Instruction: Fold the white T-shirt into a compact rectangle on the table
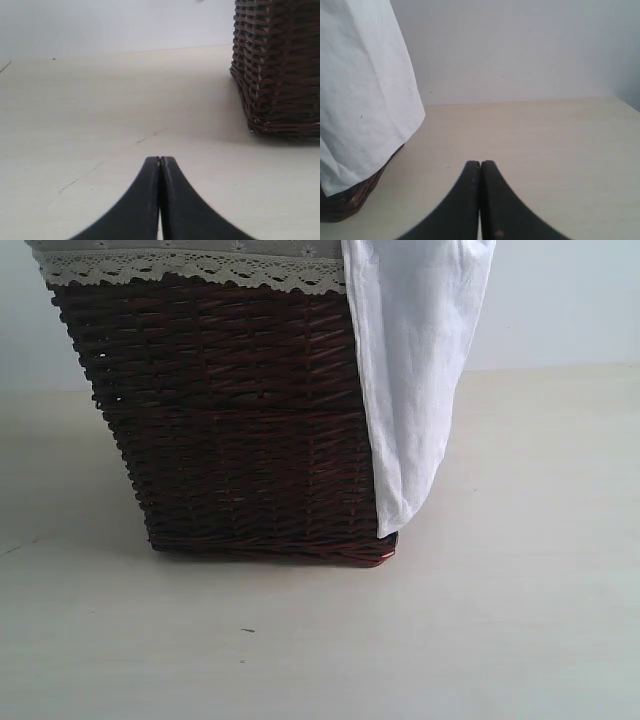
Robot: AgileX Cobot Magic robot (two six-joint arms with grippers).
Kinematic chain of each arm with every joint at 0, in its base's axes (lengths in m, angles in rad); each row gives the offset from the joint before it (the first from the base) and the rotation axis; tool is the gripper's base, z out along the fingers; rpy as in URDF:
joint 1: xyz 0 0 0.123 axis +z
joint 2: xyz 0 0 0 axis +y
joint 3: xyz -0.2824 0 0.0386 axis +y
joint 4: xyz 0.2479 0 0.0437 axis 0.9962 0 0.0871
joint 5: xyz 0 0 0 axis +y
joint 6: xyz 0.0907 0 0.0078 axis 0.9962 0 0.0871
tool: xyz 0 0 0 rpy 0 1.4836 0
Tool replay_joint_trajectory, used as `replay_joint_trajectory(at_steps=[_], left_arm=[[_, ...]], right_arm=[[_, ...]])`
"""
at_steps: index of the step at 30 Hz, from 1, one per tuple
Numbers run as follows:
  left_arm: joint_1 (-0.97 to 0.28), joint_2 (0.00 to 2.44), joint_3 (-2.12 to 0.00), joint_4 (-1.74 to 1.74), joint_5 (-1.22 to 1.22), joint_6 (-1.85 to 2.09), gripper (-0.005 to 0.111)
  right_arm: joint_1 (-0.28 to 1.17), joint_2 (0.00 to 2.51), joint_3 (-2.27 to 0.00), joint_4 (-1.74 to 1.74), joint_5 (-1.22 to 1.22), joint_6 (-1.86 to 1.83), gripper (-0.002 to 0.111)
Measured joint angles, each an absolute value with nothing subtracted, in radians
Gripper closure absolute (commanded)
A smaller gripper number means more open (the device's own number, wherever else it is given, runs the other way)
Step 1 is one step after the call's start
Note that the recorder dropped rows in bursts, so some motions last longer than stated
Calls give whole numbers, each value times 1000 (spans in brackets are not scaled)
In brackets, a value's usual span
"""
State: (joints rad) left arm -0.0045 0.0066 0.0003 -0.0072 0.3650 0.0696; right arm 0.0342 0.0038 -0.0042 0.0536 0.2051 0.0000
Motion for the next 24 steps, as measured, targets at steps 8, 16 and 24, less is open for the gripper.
replay_joint_trajectory(at_steps=[8, 16, 24], left_arm=[[-5, 7, 0, -7, 365, 70, 107], [-5, 7, 0, -7, 365, 70, 107], [-5, 7, 0, -7, 365, 70, 107]], right_arm=[[34, 4, -4, 54, 203, 0, 108], [34, 4, -4, 177, -23, 150, 108], [34, 6, -185, 110, -111, 322, 108]])
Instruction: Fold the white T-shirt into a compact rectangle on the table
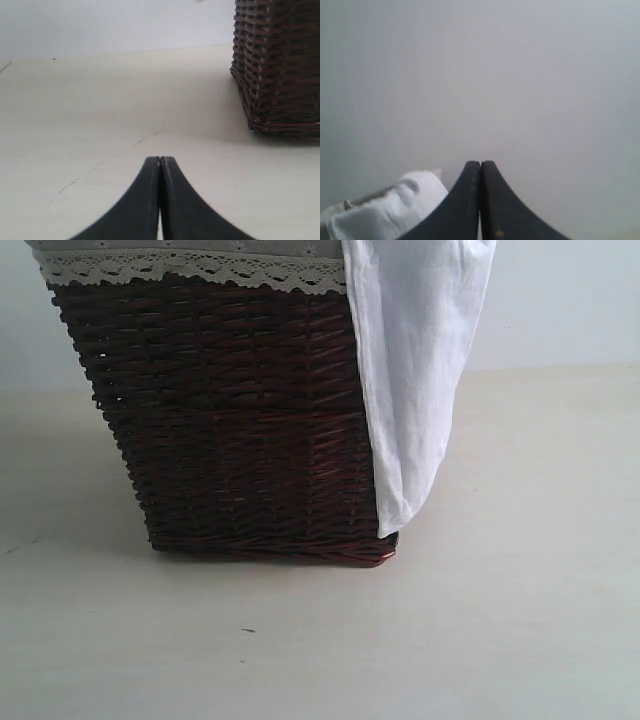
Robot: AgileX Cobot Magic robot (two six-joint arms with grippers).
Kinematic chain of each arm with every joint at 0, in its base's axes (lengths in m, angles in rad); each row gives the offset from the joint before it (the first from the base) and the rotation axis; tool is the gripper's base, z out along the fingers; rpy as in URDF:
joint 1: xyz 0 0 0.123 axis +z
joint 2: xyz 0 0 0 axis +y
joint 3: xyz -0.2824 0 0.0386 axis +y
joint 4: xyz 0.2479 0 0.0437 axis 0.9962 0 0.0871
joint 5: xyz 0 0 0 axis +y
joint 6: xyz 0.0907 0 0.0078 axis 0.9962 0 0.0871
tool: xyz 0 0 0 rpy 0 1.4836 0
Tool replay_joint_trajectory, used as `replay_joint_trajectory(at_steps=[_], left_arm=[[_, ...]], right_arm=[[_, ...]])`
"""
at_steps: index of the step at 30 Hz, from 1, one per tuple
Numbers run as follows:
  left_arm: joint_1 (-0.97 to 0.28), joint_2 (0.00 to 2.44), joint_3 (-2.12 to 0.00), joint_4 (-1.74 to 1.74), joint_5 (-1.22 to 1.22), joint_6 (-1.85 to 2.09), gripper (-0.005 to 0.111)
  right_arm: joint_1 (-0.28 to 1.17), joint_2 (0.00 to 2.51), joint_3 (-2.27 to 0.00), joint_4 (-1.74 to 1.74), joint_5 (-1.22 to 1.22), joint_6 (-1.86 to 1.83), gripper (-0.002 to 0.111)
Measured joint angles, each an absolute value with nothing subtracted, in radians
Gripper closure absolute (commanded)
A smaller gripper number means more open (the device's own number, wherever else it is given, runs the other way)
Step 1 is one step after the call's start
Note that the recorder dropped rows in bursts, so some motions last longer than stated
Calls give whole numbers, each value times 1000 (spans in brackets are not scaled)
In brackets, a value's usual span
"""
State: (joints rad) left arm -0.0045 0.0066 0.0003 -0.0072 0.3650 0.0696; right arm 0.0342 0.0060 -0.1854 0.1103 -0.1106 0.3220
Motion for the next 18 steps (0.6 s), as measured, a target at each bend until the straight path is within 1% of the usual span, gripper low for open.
replay_joint_trajectory(at_steps=[2, 3, 4, 5, 6, 7, 8, 9, 10, 11, 12, 13, 15, 18], left_arm=[[-5, 7, 0, -7, 365, 70, 107], [-5, 7, 0, -7, 365, 70, 107], [-5, 7, 0, -7, 365, 70, 107], [-5, 7, 0, -7, 365, 70, 107], [-5, 7, 0, -7, 365, 70, 107], [-5, 7, 0, -7, 365, 70, 107], [-5, 7, 0, -7, 365, 70, 107], [-5, 7, 0, -7, 365, 70, 107], [-5, 7, 0, -7, 365, 70, 107], [-5, 7, 0, -7, 365, 70, 107], [-5, 7, 0, -7, 365, 70, 107], [-5, 7, 0, -7, 365, 70, 107], [-5, 7, 0, -7, 365, 70, 107], [-5, 7, 0, -7, 365, 70, 107]], right_arm=[[34, 57, -318, 67, -29, 344, 98], [34, 94, -386, 54, 22, 326, 86], [34, 186, -501, 67, 120, 264, 79], [34, 240, -558, 105, 173, 207, 69], [34, 354, -659, 231, 276, 45, 64], [34, 417, -714, 329, 340, -70, 59], [34, 535, -819, 518, 470, -305, 57], [34, 605, -868, 613, 545, -403, 55], [34, 730, -949, 746, 676, -538, 51], [34, 849, -1013, 824, 740, -631, 48], [34, 922, -1054, 850, 763, -673, 43], [34, 1014, -1103, 867, 771, -748, 41], [34, 1161, -1155, 893, 771, -827, 41], [34, 1298, -1197, 959, 740, -914, 41]])
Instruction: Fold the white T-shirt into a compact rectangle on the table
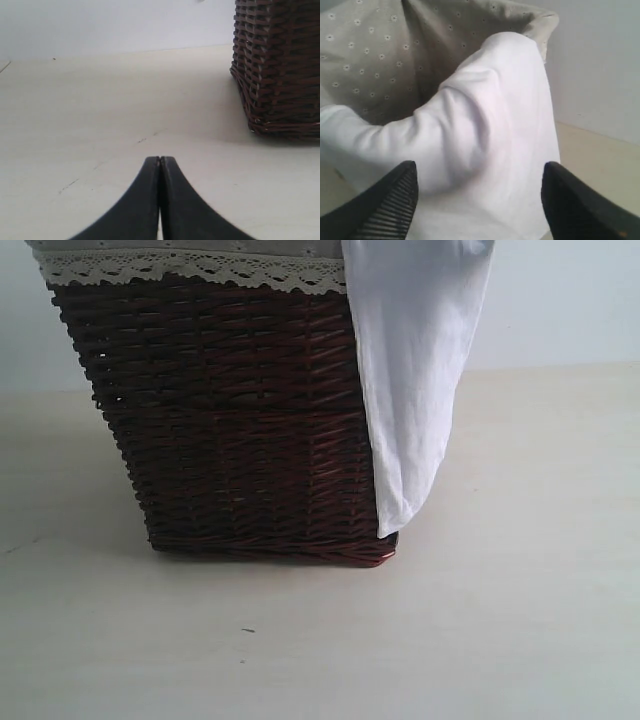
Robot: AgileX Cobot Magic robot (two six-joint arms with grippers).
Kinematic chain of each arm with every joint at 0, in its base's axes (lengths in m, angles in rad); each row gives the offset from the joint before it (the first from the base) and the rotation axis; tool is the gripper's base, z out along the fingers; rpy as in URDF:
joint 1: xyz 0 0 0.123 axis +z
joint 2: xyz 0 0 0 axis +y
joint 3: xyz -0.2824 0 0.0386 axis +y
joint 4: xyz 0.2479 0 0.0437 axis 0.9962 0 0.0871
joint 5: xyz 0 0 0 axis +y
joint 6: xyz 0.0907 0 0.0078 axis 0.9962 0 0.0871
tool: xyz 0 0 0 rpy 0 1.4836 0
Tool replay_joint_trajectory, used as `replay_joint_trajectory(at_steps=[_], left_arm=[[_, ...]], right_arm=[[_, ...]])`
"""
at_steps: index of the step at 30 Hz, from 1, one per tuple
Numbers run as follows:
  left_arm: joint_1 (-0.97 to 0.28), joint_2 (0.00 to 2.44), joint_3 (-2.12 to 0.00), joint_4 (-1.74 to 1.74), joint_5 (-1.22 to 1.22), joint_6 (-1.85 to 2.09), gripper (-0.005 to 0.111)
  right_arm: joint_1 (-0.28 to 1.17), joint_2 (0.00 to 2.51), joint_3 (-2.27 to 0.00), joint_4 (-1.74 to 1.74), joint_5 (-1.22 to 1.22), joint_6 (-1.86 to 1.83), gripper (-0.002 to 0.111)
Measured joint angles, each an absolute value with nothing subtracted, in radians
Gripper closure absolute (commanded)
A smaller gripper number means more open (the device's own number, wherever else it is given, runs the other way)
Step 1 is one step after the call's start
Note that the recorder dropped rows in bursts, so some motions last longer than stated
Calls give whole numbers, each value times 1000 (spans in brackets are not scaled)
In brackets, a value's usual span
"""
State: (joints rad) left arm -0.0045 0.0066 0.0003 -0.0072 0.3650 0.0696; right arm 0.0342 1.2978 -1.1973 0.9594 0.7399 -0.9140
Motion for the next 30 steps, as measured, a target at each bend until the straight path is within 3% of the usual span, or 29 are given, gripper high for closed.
replay_joint_trajectory(at_steps=[6, 8, 13, 14, 23, 30], left_arm=[[-5, 7, 0, -7, 365, 70, 107], [-5, 7, 0, -7, 365, 70, 107], [-5, 7, 0, -7, 365, 70, 107], [-5, 7, 0, -7, 365, 70, 107], [-5, 7, 0, -7, 365, 70, 107], [-5, 7, 0, -7, 365, 70, 107]], right_arm=[[34, 1442, -1225, 1180, 759, -1094, 50], [34, 1464, -1231, 1221, 774, -1132, 62], [34, 1478, -1231, 1237, 784, -1161, 105], [34, 1474, -1231, 1238, 784, -1170, 108], [34, 1352, -1263, 1236, 765, -1222, 108], [34, 1250, -1419, 1210, 770, -1177, 108]])
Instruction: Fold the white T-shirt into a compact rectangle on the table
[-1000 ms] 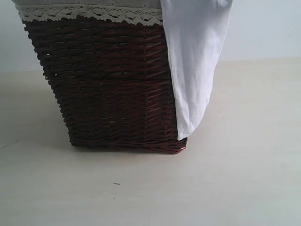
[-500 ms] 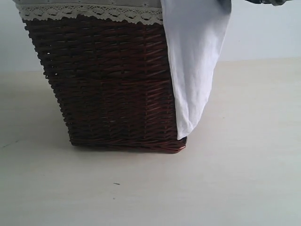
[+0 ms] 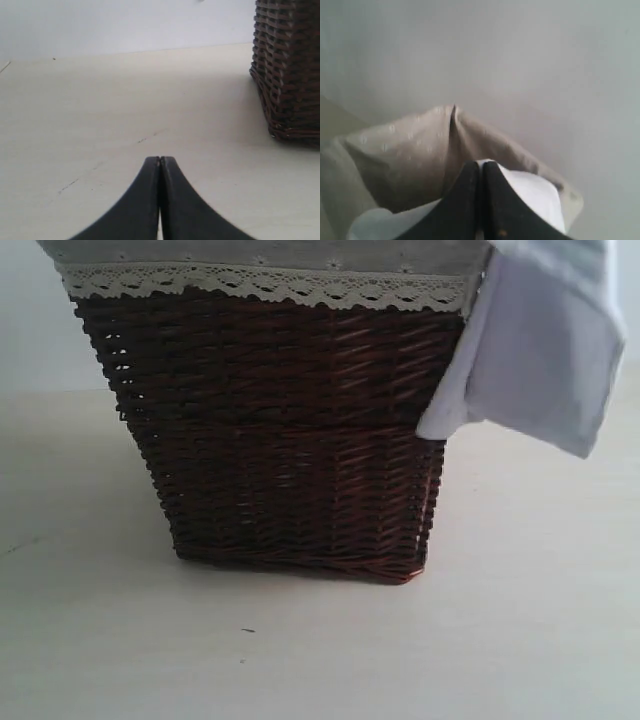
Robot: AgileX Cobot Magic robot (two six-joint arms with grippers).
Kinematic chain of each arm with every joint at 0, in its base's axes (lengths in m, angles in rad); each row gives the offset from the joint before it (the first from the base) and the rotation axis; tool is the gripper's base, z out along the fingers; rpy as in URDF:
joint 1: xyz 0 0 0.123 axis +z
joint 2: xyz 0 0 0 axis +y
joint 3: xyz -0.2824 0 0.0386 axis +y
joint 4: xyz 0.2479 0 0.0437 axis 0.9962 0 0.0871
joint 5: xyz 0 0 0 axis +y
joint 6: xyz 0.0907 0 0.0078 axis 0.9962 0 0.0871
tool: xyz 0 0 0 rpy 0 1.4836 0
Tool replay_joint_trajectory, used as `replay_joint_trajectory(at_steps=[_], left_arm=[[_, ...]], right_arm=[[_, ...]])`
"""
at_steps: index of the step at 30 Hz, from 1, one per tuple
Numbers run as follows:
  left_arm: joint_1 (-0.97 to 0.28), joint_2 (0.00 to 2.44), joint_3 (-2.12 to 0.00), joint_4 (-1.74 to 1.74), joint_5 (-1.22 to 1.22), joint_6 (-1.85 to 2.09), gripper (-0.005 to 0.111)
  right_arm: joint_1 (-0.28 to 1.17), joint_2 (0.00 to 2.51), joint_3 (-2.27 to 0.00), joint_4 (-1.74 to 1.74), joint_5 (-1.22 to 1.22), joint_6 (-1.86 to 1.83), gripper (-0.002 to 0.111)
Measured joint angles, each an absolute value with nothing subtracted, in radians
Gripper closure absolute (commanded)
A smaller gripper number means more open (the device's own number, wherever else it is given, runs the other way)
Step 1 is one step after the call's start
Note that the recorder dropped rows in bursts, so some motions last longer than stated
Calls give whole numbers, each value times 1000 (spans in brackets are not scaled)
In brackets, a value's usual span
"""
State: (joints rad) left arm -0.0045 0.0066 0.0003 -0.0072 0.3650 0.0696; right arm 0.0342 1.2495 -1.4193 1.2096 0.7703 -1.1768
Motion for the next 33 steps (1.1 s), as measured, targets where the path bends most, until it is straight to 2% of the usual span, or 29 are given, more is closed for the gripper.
replay_joint_trajectory(at_steps=[12, 16, 22, 33], left_arm=[[-5, 7, 0, -7, 365, 70, 107], [-5, 7, 0, -7, 365, 70, 107], [-5, 7, 0, -7, 365, 70, 107], [-5, 7, 0, -7, 365, 70, 107]], right_arm=[[34, 1225, -1910, 1195, 768, -866, 108], [34, 1218, -2027, 1202, 860, -808, 108], [34, 1204, -2065, 1202, 988, -757, 108], [34, 1129, -2069, 1171, 955, -722, 108]])
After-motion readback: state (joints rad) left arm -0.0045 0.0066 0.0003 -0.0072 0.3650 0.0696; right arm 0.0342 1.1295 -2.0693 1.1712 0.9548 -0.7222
